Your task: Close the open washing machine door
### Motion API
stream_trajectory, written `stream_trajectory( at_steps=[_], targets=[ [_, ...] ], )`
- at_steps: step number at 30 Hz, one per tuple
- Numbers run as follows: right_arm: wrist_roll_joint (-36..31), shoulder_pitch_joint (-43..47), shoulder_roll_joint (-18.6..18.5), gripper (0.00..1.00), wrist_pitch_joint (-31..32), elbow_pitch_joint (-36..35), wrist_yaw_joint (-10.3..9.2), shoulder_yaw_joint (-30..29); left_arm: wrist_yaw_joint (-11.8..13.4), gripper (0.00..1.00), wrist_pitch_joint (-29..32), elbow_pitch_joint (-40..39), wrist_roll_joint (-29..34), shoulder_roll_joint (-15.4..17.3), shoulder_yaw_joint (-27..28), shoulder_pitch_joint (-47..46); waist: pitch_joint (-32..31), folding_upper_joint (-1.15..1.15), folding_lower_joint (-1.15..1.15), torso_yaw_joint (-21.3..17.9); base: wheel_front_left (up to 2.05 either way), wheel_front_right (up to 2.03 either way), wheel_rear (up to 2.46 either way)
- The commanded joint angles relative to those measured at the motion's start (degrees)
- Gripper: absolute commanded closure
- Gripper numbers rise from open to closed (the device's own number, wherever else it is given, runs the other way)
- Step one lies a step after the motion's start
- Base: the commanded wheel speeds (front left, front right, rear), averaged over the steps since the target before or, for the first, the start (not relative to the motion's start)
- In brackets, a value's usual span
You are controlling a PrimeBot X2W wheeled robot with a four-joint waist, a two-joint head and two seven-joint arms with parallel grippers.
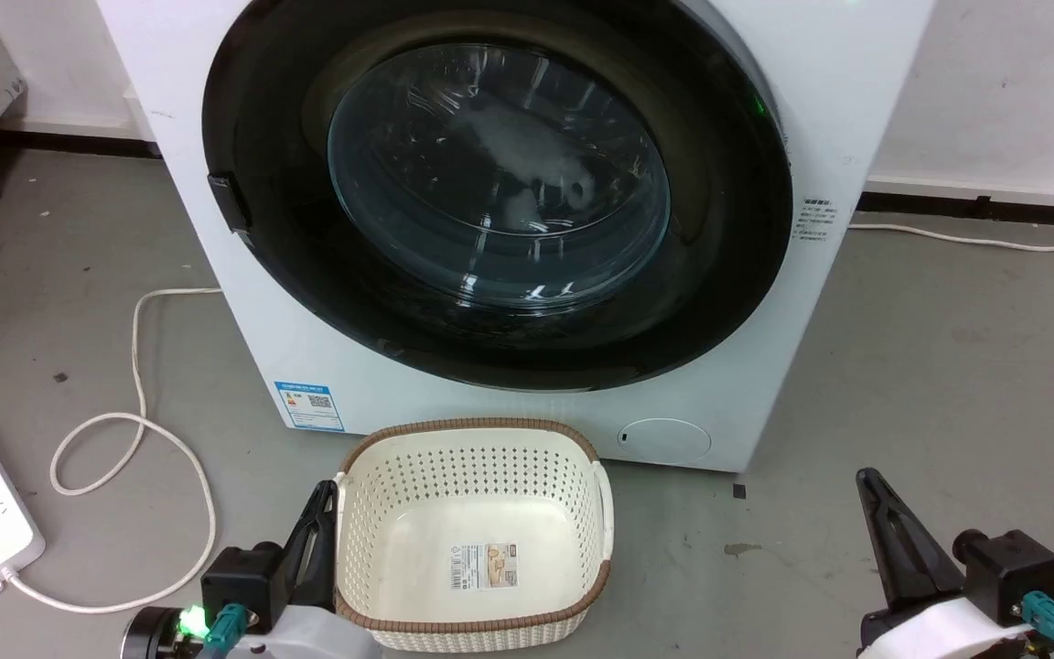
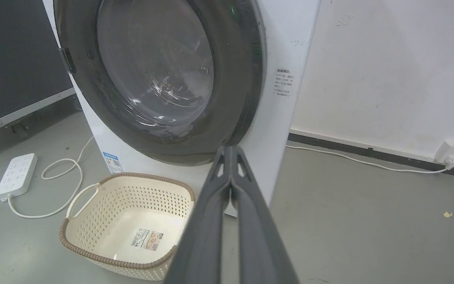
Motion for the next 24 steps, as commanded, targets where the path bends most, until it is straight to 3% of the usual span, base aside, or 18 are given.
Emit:
stream_trajectory(
  at_steps=[1, 24],
  targets=[
    [-0.28, -0.88, 0.3, 1.0, 0.34, -0.54, -0.02, 0.1, 0.39, 1.0, 0.3, -0.41, 0.31, 0.02, 0.19, -0.56, 0.0, 0.0, 0.0, 0.02, 0.0, 0.0, 0.0],
    [-0.75, -1.31, 0.49, 1.0, 3.04, -1.45, -0.03, 0.81, 0.67, 1.0, 3.0, -2.36, 1.61, 0.01, 1.27, -0.77, 0.02, 0.0, 0.0, 0.26, 0.0, 0.0, 0.0]
  ],
)
